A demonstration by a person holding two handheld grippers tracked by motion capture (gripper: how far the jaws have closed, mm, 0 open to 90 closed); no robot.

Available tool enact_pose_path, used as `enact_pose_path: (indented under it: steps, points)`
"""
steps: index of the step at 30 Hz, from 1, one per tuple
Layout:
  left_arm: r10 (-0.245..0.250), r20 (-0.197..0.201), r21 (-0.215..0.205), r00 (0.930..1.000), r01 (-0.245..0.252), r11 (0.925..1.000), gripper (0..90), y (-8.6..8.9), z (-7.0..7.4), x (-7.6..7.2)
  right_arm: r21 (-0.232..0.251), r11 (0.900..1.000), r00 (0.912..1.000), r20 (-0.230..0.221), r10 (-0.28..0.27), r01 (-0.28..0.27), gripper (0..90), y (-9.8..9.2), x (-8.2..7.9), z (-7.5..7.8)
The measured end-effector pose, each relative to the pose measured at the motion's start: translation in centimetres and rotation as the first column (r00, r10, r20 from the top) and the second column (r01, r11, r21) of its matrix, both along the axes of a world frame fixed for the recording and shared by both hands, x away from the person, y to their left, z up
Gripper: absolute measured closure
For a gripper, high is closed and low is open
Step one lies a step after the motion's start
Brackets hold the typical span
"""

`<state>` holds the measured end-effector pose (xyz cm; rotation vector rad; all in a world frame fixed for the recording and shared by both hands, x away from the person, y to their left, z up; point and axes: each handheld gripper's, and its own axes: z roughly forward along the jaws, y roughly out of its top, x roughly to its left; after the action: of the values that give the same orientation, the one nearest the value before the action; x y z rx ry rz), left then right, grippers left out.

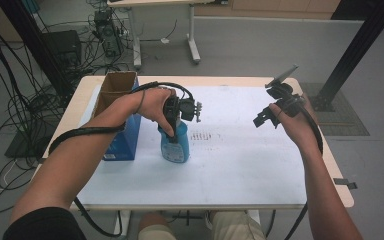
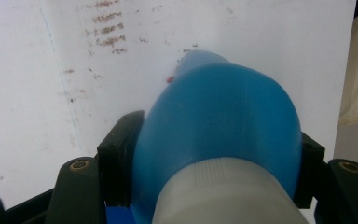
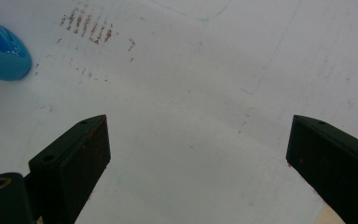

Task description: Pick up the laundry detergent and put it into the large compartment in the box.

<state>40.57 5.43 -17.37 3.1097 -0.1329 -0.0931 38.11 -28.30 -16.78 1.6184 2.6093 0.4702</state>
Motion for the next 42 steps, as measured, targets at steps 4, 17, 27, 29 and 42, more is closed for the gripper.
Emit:
enact_pose_path:
  steps: [4, 17, 27, 29, 42]
  points:
    - [-0.002, 0.000, 0.009, 1.0000, 0.002, 1.0000, 35.6, -0.27, 0.01, 0.01, 0.000, 1.000, 1.0000, 0.000, -0.001, 0.001, 6.4, -0.04, -0.03, 0.00]
    - [0.004, -0.006, 0.021, 1.0000, -0.003, 0.9998, 35.7, -0.55, 0.02, 0.18, -0.001, 1.000, 1.0000, -0.001, -0.002, 0.002, 6.4, -0.12, -0.13, 0.03]
    - [0.008, -0.004, 0.021, 1.0000, -0.008, 0.9998, 35.7, -0.53, 0.03, 0.15, 0.001, 1.000, 1.0000, 0.000, -0.002, 0.002, 6.4, -0.12, -0.17, -0.02]
    - [0.009, -0.003, 0.021, 1.0000, -0.009, 0.9997, 35.7, -0.56, 0.02, 0.11, 0.002, 1.000, 1.0000, 0.000, -0.002, 0.002, 6.4, -0.14, -0.18, 0.00]
    - [0.015, 0.000, 0.020, 0.9999, -0.015, 0.9997, 35.9, -0.52, 0.05, 0.08, 0.004, 1.000, 1.0000, 0.006, 0.002, -0.002, 6.4, -0.10, -0.28, 0.06]
